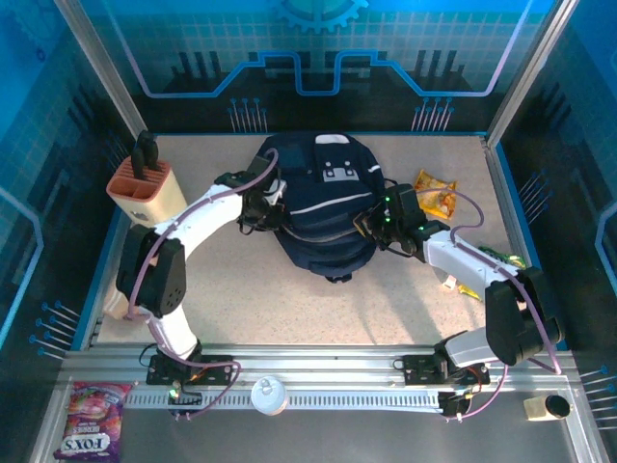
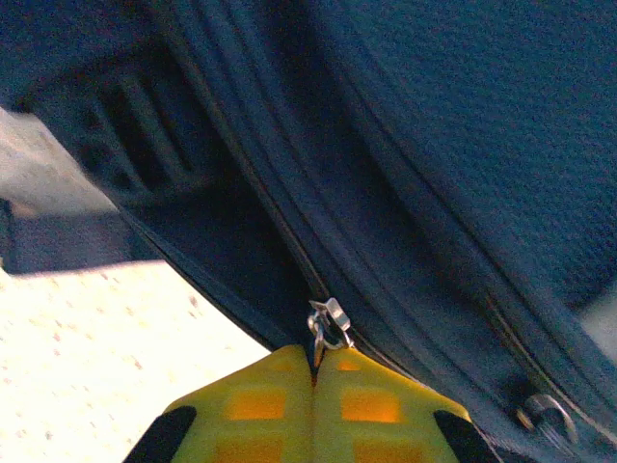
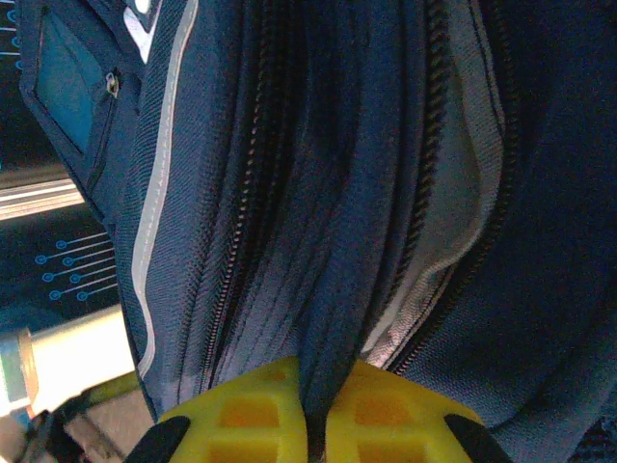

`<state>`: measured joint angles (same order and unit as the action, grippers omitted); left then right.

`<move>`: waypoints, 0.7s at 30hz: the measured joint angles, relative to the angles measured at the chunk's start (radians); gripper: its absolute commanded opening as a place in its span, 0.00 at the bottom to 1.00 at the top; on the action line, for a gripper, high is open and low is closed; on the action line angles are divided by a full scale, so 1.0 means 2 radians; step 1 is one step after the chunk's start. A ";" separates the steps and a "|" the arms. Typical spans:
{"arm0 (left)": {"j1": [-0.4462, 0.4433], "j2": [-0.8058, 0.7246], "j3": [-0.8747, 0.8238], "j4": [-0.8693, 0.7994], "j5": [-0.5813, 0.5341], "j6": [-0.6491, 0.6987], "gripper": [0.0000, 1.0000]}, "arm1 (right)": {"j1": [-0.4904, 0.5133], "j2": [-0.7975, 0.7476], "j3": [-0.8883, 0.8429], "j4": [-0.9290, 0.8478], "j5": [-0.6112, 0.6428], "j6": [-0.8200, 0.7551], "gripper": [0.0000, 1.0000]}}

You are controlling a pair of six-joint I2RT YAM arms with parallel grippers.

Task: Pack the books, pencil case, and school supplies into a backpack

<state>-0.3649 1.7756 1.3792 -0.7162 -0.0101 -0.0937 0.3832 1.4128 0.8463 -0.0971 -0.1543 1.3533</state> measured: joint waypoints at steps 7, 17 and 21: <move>0.022 0.032 0.029 0.037 -0.005 0.022 0.09 | 0.005 -0.006 -0.001 0.000 0.009 -0.005 0.10; 0.028 0.000 0.009 0.079 -0.036 -0.008 0.52 | 0.018 -0.030 -0.004 -0.034 0.035 -0.041 0.63; 0.030 -0.098 -0.060 0.078 -0.036 -0.060 0.68 | 0.018 -0.049 0.006 -0.068 0.053 -0.078 0.73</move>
<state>-0.3054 1.5795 1.2591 -0.5606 -0.0818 -0.2131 0.4191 1.3140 0.8585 -0.2340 -0.0479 1.1976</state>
